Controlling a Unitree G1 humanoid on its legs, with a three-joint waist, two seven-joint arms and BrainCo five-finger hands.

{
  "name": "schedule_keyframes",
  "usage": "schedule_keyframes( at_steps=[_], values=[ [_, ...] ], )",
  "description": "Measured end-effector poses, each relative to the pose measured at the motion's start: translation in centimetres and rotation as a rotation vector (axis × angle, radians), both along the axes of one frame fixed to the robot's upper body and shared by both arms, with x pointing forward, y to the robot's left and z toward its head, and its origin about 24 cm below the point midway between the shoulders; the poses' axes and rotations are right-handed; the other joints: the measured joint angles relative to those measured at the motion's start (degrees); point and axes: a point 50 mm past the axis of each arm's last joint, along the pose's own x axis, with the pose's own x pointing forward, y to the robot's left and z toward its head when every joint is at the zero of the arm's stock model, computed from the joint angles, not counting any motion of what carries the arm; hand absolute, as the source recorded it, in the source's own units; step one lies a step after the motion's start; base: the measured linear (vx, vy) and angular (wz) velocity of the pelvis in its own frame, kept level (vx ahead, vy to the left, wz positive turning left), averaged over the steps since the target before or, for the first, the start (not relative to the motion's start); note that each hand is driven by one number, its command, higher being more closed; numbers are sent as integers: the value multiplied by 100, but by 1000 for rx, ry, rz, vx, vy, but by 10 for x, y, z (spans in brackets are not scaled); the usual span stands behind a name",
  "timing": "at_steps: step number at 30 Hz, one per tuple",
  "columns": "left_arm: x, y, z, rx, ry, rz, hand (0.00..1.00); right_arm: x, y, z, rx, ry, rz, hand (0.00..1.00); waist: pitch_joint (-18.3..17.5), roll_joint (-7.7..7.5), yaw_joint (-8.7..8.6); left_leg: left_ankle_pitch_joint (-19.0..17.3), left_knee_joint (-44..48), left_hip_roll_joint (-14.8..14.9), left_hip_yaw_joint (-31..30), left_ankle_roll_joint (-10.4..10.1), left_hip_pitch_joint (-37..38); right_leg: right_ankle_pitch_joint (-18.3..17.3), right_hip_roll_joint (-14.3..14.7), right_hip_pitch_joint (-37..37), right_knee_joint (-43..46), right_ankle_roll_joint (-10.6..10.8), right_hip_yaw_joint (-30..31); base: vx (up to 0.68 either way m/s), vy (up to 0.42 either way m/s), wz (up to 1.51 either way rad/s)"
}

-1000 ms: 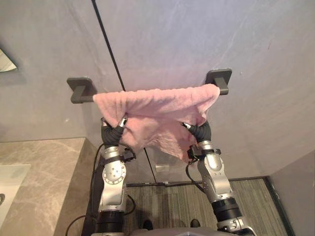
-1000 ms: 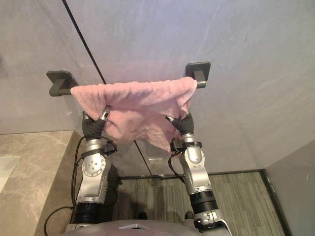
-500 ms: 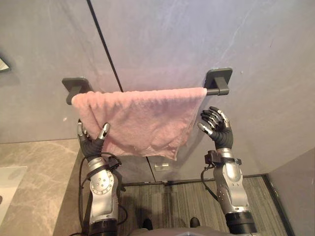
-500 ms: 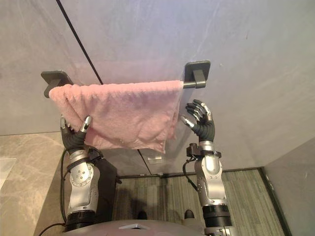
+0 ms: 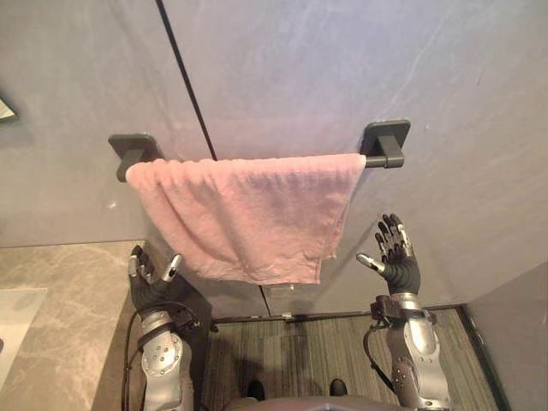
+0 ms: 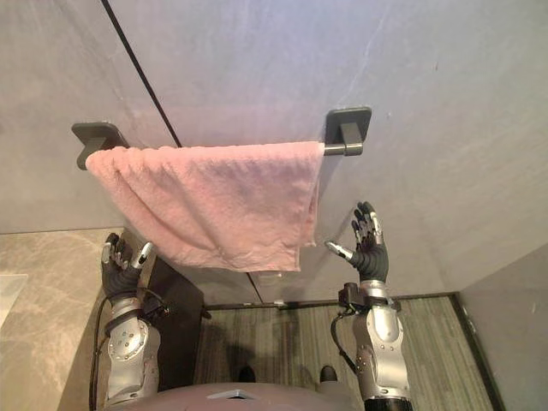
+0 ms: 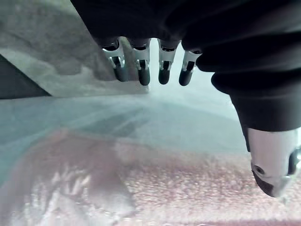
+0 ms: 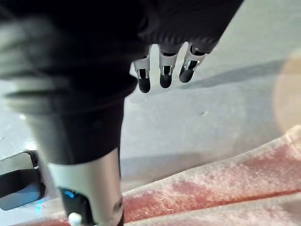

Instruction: Organize washtable

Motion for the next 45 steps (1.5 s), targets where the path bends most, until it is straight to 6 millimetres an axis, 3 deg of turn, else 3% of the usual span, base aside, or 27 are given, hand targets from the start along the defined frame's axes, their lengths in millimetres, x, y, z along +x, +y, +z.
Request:
schedule_keyframes(
  at_steps=[6,12,16,18,21,26,28,29,33,38,40,41,43,45],
  values=[
    [-16,9,-13,-199,-64,-116,0,-25,5,-20,8,91,127,0,-3,1,6,-5,2,-1,-62,-2,-34,-16,-7,-15,4,-7,-45,3,-2,2],
    [-33,14,-46,-504,-98,-311,0,-42,9,-56,2,253,308,0,-38,-33,8,-4,47,-2,-135,-3,-35,-39,-4,40,24,-16,-144,-11,-5,8],
    [-46,5,-58,-614,-94,-432,0,-50,1,-75,-35,343,377,0,-58,-62,17,-4,81,-6,-185,-2,-43,-47,-9,44,59,-18,-167,-20,2,3],
    [-47,-8,-64,-799,-159,-393,0,-54,1,-81,-71,382,396,0,-77,-89,19,-2,95,-3,-237,-4,-77,-92,-6,34,99,-43,-226,-41,-1,14],
    [-46,-12,-66,-868,-188,-382,0,-55,-5,-82,-93,402,420,0,-107,-119,13,-2,159,2,-303,-5,-118,-102,-4,41,142,-49,-285,-35,-6,13],
    [-46,-12,-65,-866,-135,-473,0,-56,-11,-90,-145,457,497,0,-125,-104,2,-3,172,4,-301,-4,-32,-188,-5,45,316,-56,-272,0,0,0],
    [-40,-10,-54,-700,-21,-746,0,-52,-11,-91,-175,474,562,0,-152,-74,-7,-5,171,11,-285,-5,-20,-197,4,32,351,-58,-242,-28,3,-4],
    [-31,-15,-40,-662,-48,-889,0,-48,-7,-91,-190,470,607,0,-158,-55,-4,-10,171,10,-278,-3,-23,-196,3,14,371,-57,-210,-33,12,-6],
    [-1,-40,-5,-609,-130,-1154,0,-25,26,-88,-245,416,798,0,-207,18,-17,-26,160,9,-215,-17,-10,-192,3,-1,405,-60,-125,-43,18,-11],
    [-2,-55,-3,-653,-103,-1262,0,-17,38,-82,-261,377,860,0,-213,21,-36,6,161,8,-205,-13,35,-187,2,-5,423,-50,-90,29,-3,0],
    [-5,-51,-9,-647,-46,-1286,0,-12,41,-73,-302,337,904,0,-206,12,-19,12,172,8,-189,-20,43,-193,4,-32,472,-59,-55,31,-2,-8],
    [-7,-40,-12,-624,-13,-1282,0,-9,42,-64,-305,296,917,0,-201,4,-17,11,175,12,-174,-21,68,-216,4,-32,512,-70,-42,24,-5,-8],
    [-7,-26,-9,-595,3,-1309,0,-2,45,-53,-327,242,935,0,-194,-10,-3,10,175,14,-164,-21,80,-253,4,-30,572,-69,-30,3,-3,-2],
    [-6,-26,-4,-583,-18,-1344,0,3,52,-48,-346,213,968,0,-196,-15,20,0,175,6,-182,-11,85,-297,4,-21,633,-62,-34,-33,-3,4]
  ],
)
